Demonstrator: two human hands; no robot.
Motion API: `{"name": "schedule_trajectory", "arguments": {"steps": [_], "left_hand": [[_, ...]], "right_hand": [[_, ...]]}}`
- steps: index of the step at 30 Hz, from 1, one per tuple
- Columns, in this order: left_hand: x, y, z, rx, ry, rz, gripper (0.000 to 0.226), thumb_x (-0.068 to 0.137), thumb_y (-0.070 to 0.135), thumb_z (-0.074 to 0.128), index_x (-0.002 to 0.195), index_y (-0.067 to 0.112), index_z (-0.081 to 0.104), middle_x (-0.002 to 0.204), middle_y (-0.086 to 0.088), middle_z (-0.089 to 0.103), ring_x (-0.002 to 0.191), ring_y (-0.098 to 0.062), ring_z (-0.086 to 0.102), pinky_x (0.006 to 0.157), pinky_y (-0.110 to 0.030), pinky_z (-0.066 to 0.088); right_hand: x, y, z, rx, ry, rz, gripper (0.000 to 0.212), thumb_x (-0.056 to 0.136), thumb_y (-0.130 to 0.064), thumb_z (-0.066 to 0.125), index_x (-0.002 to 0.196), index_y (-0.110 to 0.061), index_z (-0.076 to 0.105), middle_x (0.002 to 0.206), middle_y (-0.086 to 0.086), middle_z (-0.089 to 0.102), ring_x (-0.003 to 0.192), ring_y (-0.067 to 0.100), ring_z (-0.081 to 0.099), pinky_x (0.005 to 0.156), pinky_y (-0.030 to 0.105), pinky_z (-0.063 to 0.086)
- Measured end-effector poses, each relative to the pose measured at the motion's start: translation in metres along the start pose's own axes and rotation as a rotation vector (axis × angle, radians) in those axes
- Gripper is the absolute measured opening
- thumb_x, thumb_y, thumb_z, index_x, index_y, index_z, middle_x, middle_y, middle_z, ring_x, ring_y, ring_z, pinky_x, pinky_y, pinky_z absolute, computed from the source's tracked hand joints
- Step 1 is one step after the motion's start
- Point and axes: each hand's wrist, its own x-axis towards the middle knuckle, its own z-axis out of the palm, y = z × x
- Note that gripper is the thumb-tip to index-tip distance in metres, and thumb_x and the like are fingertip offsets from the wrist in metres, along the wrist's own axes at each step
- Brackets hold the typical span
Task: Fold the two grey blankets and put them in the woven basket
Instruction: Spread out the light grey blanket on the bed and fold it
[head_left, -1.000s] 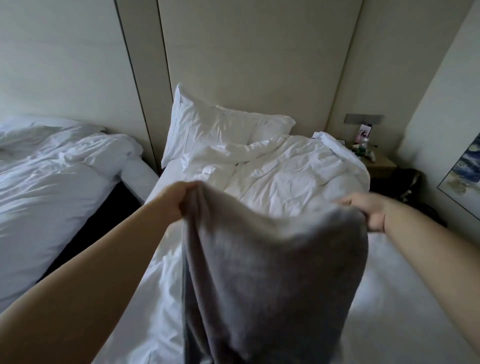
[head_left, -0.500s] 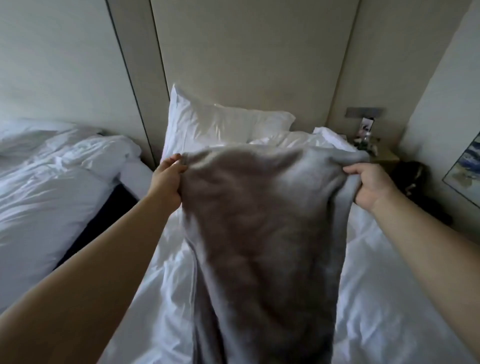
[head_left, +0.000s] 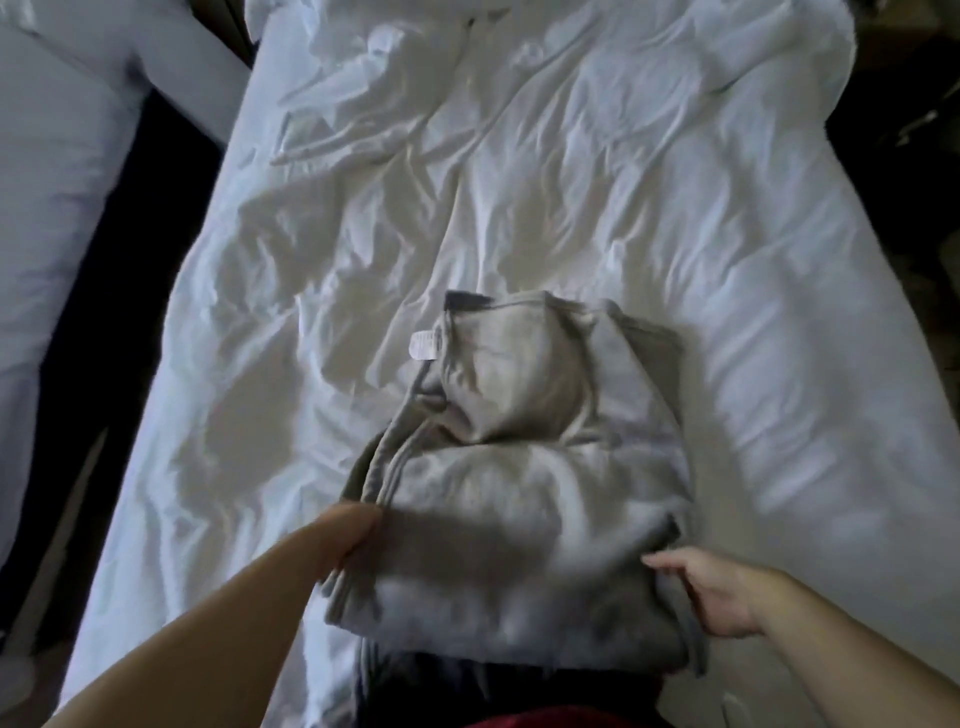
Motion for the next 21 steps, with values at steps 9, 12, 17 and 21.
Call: {"name": "schedule_trajectory", "arguments": {"steps": [9,12,17,21], "left_hand": [[0.037,0.033,0.024,0.148,0.32,0.507,0.063,0.08,0.005,0.057,0.138,0.021,0.039,0.122,-0.016,0.061,0.11,-0.037,0.057,0.082,-0.032,0.041],[0.037,0.046,0.015,0.249,0.313,0.427,0.049,0.081,0.003,0.047,0.127,0.02,0.053,0.119,-0.015,0.063,0.109,-0.034,0.057,0.084,-0.029,0.042],[0.006,0.106,-0.033,0.292,0.297,0.35,0.027,0.093,0.014,0.043,0.107,0.006,0.065,0.118,-0.018,0.063,0.108,-0.033,0.058,0.081,-0.028,0.043],[-0.074,0.211,-0.105,-0.42,0.359,0.642,0.025,0.093,0.011,0.046,0.105,0.018,0.066,0.115,-0.023,0.063,0.083,-0.023,0.057,0.068,-0.028,0.045]], "right_hand": [[0.017,-0.047,-0.006,0.434,0.141,-0.238,0.028,0.089,-0.034,0.058,0.093,-0.008,0.069,0.082,0.018,0.072,0.066,0.03,0.071,0.061,0.035,0.057],[0.0,-0.072,-0.005,0.395,0.179,-0.269,0.026,0.089,-0.024,0.056,0.08,-0.004,0.07,0.068,0.017,0.071,0.055,0.029,0.069,0.05,0.033,0.056],[-0.061,-0.143,-0.005,0.482,0.185,-0.595,0.013,0.089,-0.012,0.049,0.08,-0.013,0.058,0.058,0.011,0.067,0.05,0.025,0.067,0.047,0.032,0.054],[-0.178,-0.231,-0.012,0.528,0.12,-0.958,0.014,0.089,-0.015,0.046,0.088,-0.009,0.059,0.079,0.015,0.066,0.068,0.028,0.068,0.071,0.035,0.054]]}}
